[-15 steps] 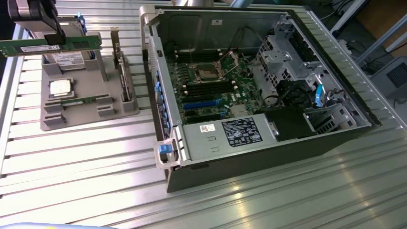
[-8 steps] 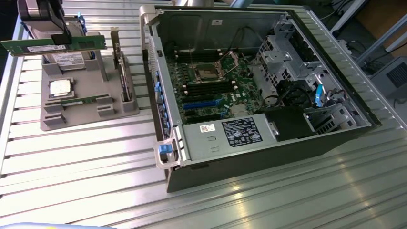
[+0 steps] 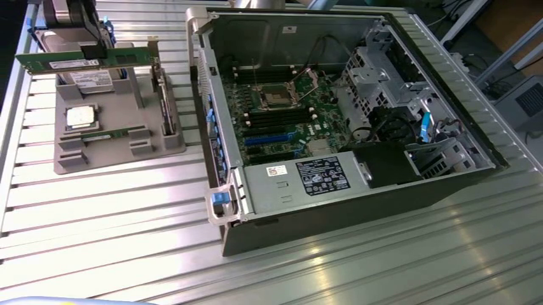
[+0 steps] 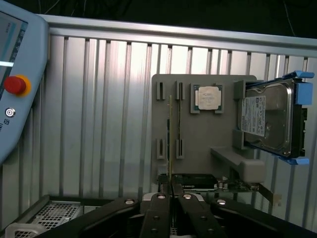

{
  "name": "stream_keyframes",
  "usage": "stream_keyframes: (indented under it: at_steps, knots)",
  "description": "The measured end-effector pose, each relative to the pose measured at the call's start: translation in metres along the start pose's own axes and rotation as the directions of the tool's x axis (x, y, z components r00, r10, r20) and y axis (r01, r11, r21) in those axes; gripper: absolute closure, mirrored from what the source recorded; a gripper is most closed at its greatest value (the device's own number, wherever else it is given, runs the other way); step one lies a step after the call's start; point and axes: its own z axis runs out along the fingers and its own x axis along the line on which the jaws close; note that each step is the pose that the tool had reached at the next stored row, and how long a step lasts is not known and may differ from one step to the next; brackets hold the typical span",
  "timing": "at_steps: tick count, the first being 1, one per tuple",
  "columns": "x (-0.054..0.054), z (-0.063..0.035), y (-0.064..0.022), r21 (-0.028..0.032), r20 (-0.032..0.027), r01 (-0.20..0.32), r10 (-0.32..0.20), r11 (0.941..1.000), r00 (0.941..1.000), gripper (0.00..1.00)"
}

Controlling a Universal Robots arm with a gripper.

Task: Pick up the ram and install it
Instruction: 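Pick up the ram and move it above insertion slot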

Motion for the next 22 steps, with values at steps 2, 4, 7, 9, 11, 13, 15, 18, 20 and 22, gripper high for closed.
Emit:
stream_keyframes:
  at_steps: [2, 4, 7, 9, 11, 13, 15, 18, 20, 22]
  knots:
    - [0.0, 0.0001, -0.0017, 0.0001, 0.0001, 0.0, 0.0, 1.0, 1.0, 0.88]
    - [0.0, 0.0, -0.0042, 0.0, 0.0, 0.0, 0.0, 1.0, 1.0, 0.88]
    - [0.001, 0.0, -0.0088, 0.0, 0.0, 0.0, 0.0, 1.0, 1.0, 0.88]
    - [0.001, 0.0, -0.0114, 0.0001, 0.0, 0.0, 0.0, 1.0, 1.0, 0.88]
    - [0.001, 0.0, -0.014, 0.0, 0.0, 0.0, 0.0, 1.0, 1.0, 0.88]
    - [0.001, 0.0, -0.0164, 0.0, 0.0, 0.0, 0.0, 1.0, 1.0, 0.88]
    - [0.001, 0.0, -0.0179, 0.0, 0.0, 0.0, 0.0, 1.0, 1.0, 0.88]
    - [0.002, 0.0, -0.0228, 0.0, 0.0, 0.0, 0.0, 1.0, 1.0, 0.88]
    - [0.002, 0.0, -0.0251, 0.0, 0.0, 0.0, 0.0, 1.0, 1.0, 0.88]
    - [0.002, 0.0, -0.0264, 0.0001, 0.0, 0.0, 0.0, 1.0, 1.0, 0.88]
